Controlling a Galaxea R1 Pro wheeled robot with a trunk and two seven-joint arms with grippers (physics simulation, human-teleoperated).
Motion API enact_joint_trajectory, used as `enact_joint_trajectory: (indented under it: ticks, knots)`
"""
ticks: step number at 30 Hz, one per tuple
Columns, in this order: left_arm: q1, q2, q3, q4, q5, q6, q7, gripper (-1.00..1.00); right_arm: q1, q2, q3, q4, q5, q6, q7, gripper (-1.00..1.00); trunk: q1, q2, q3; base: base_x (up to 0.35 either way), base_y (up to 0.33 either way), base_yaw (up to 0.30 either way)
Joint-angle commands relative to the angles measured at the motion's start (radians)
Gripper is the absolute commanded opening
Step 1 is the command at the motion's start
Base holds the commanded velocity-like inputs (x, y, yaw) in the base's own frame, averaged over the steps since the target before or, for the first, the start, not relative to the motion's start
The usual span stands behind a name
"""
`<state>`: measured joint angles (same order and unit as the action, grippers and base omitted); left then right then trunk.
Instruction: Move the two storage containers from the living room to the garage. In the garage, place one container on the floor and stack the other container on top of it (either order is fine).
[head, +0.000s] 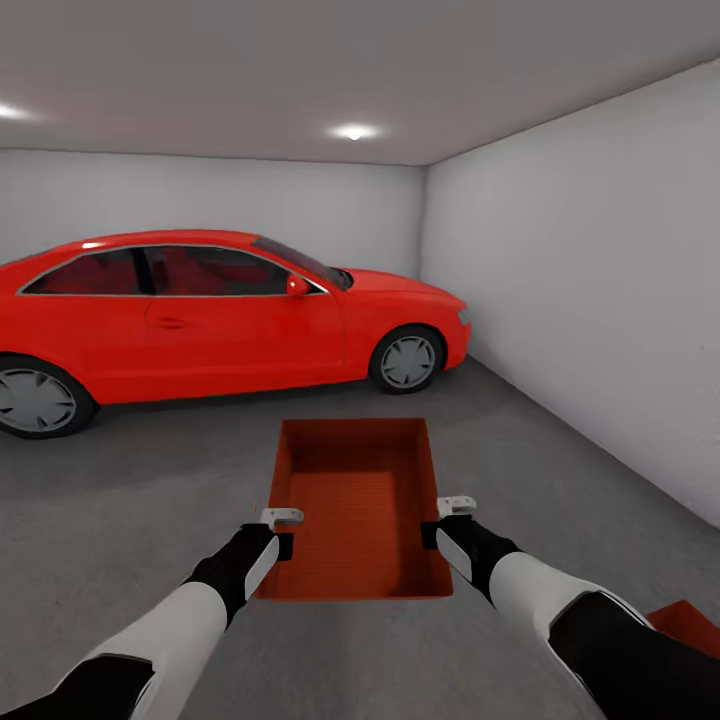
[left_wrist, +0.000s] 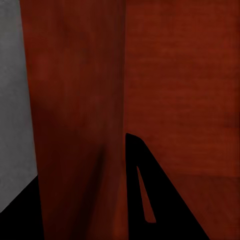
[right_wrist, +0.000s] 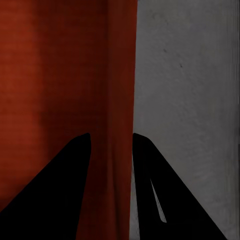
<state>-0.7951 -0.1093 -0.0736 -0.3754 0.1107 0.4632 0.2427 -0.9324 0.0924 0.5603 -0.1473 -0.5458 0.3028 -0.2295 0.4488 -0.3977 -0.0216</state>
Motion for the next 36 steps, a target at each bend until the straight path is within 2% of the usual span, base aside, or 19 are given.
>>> enact_joint_trajectory:
  ticks: [1,36]
  knots:
    - [0.000,0.011,-0.032,0.000,0.023,0.005,0.010,-1.00,-0.002,0.000,0.012,-0.005,-0.026,0.003,0.006,-1.00,0.001,-0.002,-0.002,0.323,0.000,-0.269]
    - [0.000,0.011,-0.032,0.000,0.023,0.005,0.010,-1.00,-0.002,0.000,0.012,-0.005,-0.026,0.003,0.006,-1.00,0.001,-0.002,-0.002,0.322,0.000,-0.269]
